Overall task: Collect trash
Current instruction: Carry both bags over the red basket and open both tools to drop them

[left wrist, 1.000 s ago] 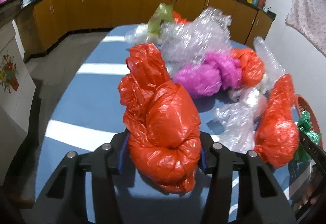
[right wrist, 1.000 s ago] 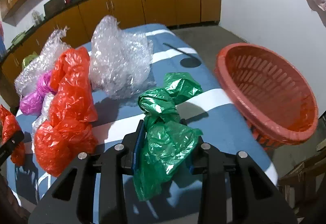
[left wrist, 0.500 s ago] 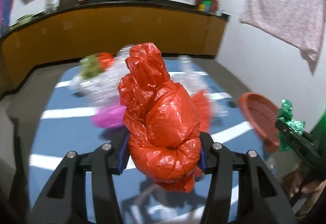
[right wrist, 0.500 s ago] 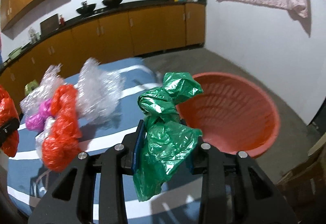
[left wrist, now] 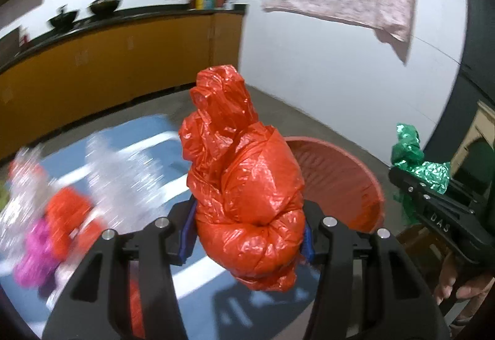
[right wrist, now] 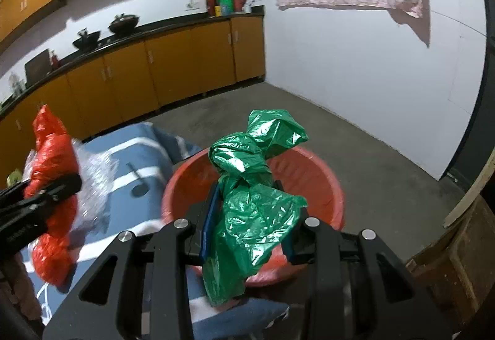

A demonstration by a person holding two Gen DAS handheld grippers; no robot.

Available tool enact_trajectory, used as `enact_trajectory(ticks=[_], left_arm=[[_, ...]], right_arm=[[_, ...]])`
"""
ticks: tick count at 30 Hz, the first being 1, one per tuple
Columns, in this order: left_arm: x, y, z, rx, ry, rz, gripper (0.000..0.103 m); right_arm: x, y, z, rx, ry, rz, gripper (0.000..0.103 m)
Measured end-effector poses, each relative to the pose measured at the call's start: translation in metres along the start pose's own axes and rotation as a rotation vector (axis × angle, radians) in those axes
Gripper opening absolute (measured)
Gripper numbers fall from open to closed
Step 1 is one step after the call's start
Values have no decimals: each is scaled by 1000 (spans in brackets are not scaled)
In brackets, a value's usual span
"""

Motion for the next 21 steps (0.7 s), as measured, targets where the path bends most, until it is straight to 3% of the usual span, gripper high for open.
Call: enact_trajectory(ticks=[9,16,21], left_arm=[[10,89,51,95,43,-90,51],[17,112,51,110,41,-123,51],[23,115,50,127,37,-137,58]], right_arm=[[7,41,27,5,78,-26,35],[2,56,32,-9,110,-20,35],[-3,57,34,-36,145,-6,40]])
Point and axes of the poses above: each gripper's, at about its wrist camera, not at the fingertips, and y roughly the way its jaws point, z to its right, x to its underside, the point moved 8 cm from there along y, roughly the way its jaws point, and after that the axes turned 7 degrees about z, right-handed, at the moved point
